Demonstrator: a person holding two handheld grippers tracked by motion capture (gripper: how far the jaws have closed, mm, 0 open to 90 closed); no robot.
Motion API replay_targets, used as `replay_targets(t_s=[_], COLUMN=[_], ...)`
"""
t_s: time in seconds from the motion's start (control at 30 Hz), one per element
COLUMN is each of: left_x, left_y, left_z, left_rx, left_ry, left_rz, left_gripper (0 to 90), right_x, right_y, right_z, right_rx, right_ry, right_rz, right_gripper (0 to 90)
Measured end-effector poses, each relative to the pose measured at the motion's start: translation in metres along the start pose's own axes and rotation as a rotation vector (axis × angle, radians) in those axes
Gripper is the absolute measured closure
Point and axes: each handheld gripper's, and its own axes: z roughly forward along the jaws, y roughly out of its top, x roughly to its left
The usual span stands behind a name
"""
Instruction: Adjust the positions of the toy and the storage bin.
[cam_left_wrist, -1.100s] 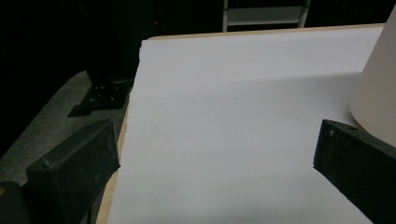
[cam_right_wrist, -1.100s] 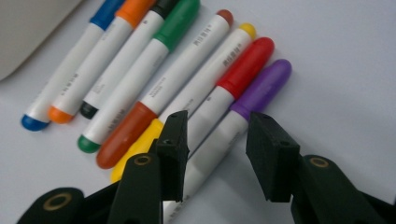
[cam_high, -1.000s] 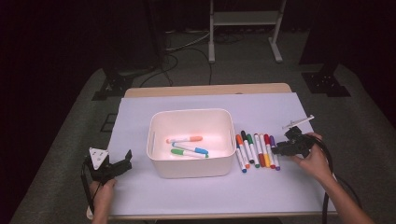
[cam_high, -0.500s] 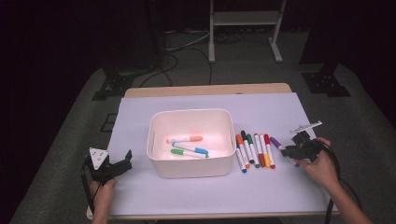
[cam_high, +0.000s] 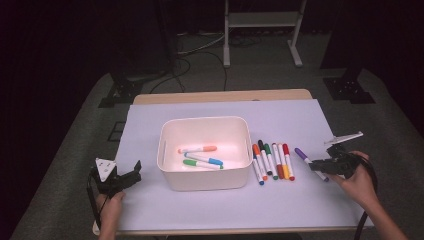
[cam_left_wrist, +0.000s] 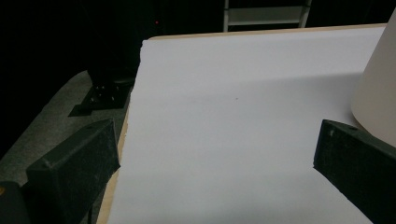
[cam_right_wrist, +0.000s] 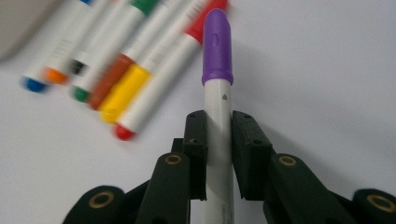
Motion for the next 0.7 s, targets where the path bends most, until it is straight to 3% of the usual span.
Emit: replay_targets(t_s=[0.17, 0.37, 0.53, 0.7], left_x=[0.000, 0.000, 0.000, 0.000], left_y=[0.000, 0.000, 0.000, 0.000], left_z=[0.000, 0.000, 0.000, 0.000], left_rx=[0.000, -0.001, -0.001, -0.001], left_ry=[0.000, -0.002, -0.001, -0.001], left_rz=[0.003, 0.000, 0.000, -0.003], left_gripper=[0.0, 0.0, 0.0, 0.0], right_x=[0.025, 0.056, 0.084, 0.111], right_y=[0.012, 0.034, 0.058, 0.080], right_z=[-0.022, -0.043, -0.061, -0.070], right_rx=[-0.057, -0.082, -0.118, -0.120], right_ry=[0.097, 0.157, 0.233, 0.254], right_rz=[-0.030, -0.103, -0.164, -0.249], right_gripper=[75.8, 75.8, 75.7, 75.8])
